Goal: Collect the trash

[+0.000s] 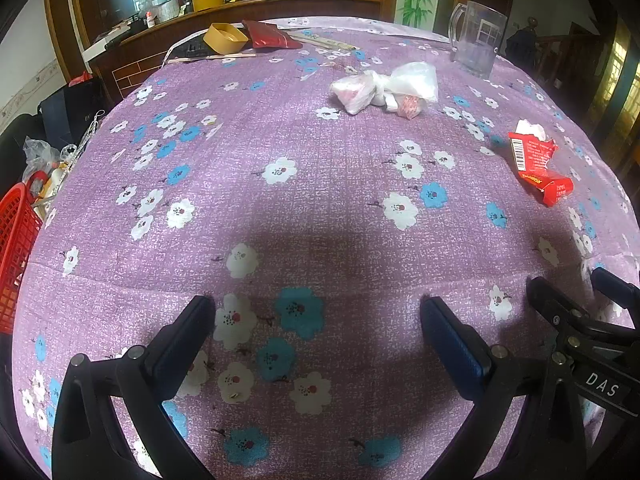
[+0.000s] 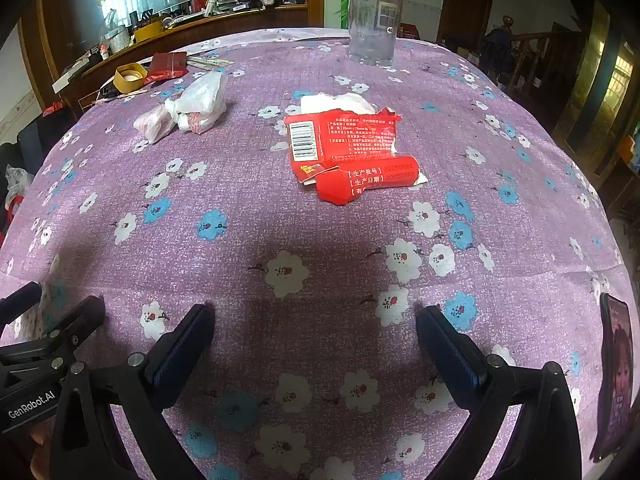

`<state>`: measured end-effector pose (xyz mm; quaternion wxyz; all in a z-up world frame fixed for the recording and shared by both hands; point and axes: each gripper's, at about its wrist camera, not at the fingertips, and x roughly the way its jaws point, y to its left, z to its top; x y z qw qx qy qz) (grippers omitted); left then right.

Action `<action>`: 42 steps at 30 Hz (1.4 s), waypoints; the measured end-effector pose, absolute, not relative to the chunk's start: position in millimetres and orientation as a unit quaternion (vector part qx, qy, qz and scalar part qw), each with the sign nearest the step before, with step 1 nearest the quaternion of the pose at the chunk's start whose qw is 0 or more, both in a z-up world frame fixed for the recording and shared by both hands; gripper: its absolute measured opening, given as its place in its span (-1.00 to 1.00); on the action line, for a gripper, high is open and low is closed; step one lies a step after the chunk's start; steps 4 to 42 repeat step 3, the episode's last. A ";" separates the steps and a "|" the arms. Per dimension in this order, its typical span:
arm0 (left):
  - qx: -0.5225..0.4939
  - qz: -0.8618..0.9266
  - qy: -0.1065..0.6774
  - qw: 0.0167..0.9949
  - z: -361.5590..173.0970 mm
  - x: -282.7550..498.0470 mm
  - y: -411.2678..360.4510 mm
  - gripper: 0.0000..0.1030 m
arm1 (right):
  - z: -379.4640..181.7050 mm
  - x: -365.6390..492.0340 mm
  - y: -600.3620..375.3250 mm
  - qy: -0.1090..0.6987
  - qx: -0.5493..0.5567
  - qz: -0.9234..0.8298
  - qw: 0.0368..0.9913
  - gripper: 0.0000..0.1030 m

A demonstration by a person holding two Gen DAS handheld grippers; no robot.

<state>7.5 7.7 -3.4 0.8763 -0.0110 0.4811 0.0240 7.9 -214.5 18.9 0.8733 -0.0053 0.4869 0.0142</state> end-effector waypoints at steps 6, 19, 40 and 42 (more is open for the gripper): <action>-0.012 0.024 0.481 0.876 -3.4 7.5 8.0 1.00 | 19.1 7.9 -214.7 0.487 -0.005 0.014 0.873 1.00; -0.012 0.024 0.481 0.876 -3.4 7.5 8.0 1.00 | 19.1 7.9 -214.7 0.487 -0.005 0.014 0.873 1.00; -0.012 0.024 0.481 0.876 -3.4 7.5 8.0 1.00 | 19.1 7.9 -214.7 0.487 -0.005 0.014 0.873 1.00; -0.012 0.024 0.481 0.876 -3.4 7.5 8.0 1.00 | 19.1 7.9 -214.7 0.487 -0.005 0.014 0.873 1.00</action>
